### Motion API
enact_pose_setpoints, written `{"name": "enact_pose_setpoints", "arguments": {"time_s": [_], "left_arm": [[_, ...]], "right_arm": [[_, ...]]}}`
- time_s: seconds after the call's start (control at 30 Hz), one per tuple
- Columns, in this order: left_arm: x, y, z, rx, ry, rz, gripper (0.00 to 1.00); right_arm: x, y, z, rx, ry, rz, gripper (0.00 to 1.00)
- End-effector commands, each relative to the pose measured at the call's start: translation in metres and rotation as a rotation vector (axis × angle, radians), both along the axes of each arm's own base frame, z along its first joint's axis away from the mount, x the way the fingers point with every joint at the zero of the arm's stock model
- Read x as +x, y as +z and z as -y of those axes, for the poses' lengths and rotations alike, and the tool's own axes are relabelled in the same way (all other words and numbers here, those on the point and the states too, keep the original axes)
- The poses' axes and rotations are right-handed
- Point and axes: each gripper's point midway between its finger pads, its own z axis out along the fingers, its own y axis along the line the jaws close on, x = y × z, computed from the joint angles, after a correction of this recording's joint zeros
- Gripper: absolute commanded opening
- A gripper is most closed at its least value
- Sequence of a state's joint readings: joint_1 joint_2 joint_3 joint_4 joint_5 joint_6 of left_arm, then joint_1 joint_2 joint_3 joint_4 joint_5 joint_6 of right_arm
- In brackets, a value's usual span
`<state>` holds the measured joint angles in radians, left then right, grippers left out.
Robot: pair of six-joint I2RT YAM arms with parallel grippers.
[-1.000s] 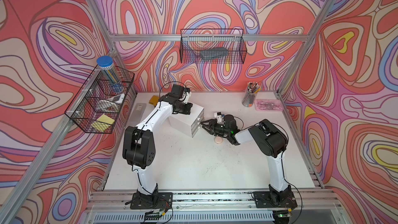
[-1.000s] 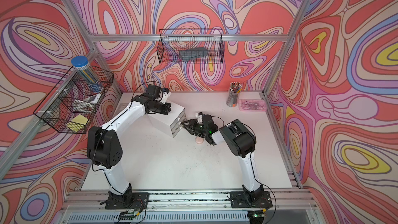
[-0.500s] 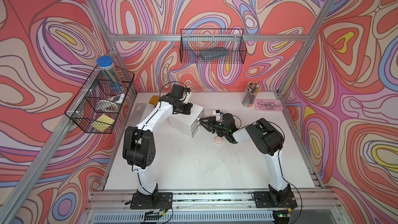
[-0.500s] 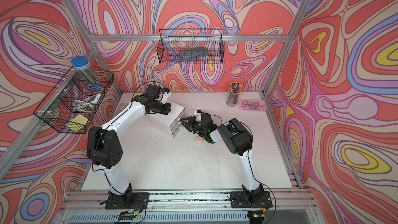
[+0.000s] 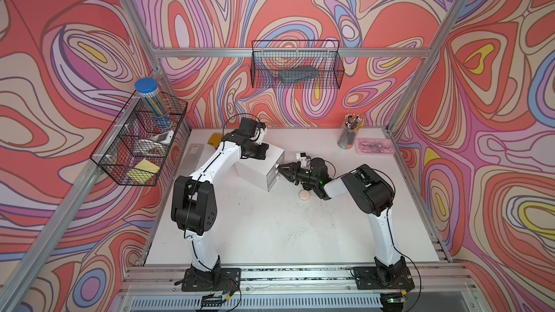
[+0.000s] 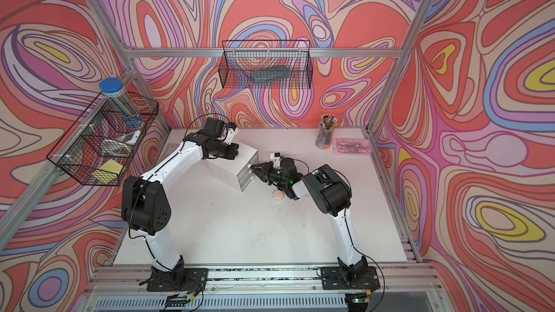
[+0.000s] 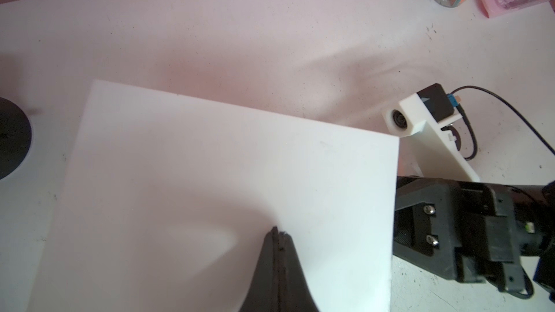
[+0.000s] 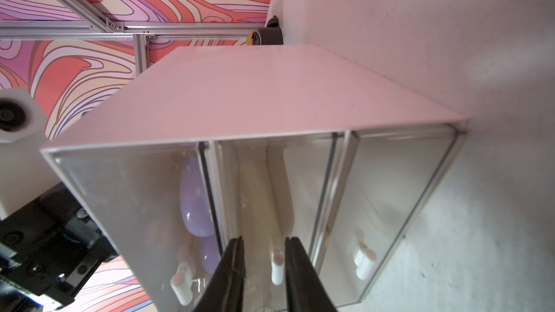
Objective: Put the bluetooth earphones in the drawer according to color
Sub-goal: Open the drawer in the storage box.
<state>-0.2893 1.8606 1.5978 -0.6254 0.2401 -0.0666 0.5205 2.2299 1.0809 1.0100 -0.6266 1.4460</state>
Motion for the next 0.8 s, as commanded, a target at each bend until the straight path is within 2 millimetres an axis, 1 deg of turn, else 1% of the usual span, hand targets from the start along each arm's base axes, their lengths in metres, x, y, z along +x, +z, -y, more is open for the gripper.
{"name": "enact_pose_setpoints", "arguments": {"time_s": [0.0,0.17,0.33,0.63,0.77], "left_arm": [[-0.073,-0.097,-0.014,0.148,-0.031,-0.403,0.00],[-0.074,-0.094,-0.015,0.156,-0.033,-0.396,0.00],[-0.075,-0.095,-0.015,0.160,-0.036,-0.399,0.00],[-0.075,-0.096,-0.014,0.164,-0.036,-0.400,0.00],[-0.074,-0.097,-0.014,0.162,-0.038,-0.400,0.00]], "right_arm": [[-0.012,-0.013,-0.018,-0.012,0.028,-0.026,0.25],[-0.018,-0.018,-0.023,-0.022,0.041,-0.034,0.26],[-0.024,-0.021,-0.025,-0.022,0.049,-0.040,0.26],[-0.026,-0.022,-0.024,-0.023,0.047,-0.044,0.25],[-0.025,-0.025,-0.025,-0.022,0.046,-0.049,0.23]]}}
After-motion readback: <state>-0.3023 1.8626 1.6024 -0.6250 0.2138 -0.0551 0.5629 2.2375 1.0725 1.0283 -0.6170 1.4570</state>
